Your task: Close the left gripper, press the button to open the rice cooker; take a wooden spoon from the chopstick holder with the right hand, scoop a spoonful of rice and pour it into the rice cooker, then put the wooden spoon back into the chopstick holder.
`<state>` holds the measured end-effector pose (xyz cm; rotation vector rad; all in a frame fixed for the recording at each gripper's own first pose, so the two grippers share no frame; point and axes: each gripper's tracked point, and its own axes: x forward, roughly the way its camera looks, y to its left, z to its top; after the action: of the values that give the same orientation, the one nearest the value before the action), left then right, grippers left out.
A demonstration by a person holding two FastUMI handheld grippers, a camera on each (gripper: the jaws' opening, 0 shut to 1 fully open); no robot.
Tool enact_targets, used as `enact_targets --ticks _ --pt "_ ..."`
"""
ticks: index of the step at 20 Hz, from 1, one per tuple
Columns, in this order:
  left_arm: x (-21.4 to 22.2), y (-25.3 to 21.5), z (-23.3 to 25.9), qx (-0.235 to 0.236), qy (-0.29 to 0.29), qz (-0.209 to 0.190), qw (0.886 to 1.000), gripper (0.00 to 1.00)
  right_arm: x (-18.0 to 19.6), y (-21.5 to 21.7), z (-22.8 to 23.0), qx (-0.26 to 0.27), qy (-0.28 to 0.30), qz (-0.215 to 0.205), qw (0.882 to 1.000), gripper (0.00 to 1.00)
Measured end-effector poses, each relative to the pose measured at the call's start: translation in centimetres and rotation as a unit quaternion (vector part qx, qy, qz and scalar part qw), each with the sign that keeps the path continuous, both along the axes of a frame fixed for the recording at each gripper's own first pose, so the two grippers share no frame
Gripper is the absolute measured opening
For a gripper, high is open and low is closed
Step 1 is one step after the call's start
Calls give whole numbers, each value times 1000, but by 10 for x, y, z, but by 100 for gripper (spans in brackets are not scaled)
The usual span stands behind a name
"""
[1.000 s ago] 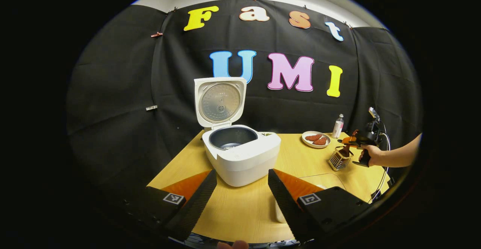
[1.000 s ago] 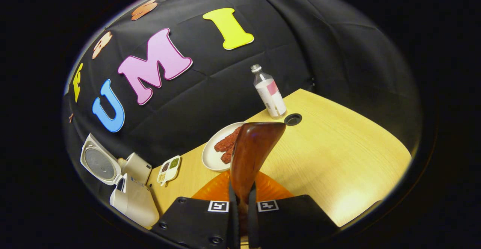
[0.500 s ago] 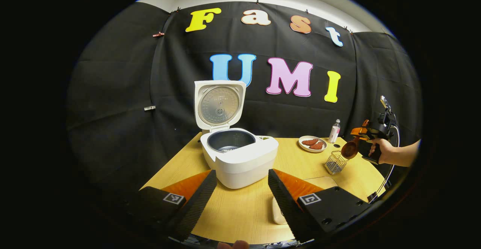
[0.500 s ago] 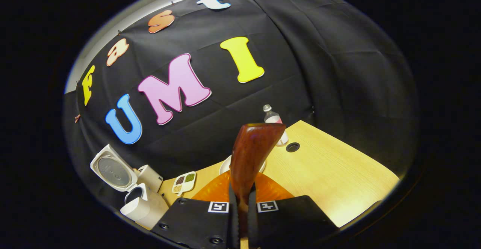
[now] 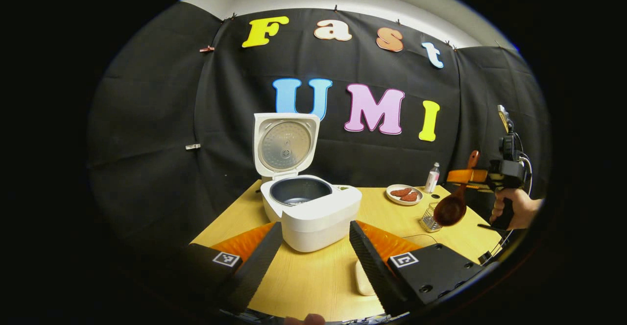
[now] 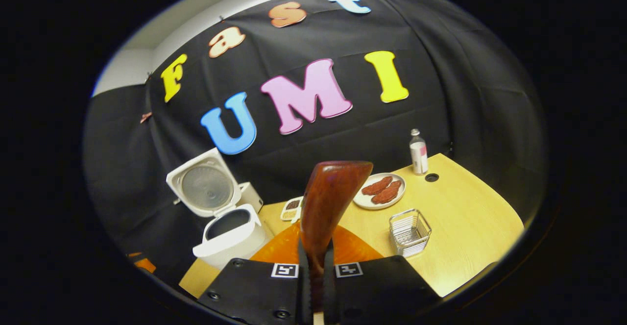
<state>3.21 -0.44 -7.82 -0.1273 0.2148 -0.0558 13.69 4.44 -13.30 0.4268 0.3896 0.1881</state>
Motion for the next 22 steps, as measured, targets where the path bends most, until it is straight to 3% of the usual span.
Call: enact_targets --ticks 3,6,15,18,22 --pt "0 0 1 -2 -3 -2 1000 95 -19 34 -23 -72 4 42 997 13" --pt "-2 0 -3 -12 1 -1 1000 95 -33 53 -55 -160 15 75 984 13" --pt "-11 11 -12 -15 10 3 1000 95 -62 86 -123 -305 43 125 943 13" --pt "-11 18 -14 -15 12 8 1000 95 -72 98 -139 -275 72 114 952 13" --pt "-15 21 -16 -15 13 14 1000 95 -81 115 -153 -166 129 76 975 13"
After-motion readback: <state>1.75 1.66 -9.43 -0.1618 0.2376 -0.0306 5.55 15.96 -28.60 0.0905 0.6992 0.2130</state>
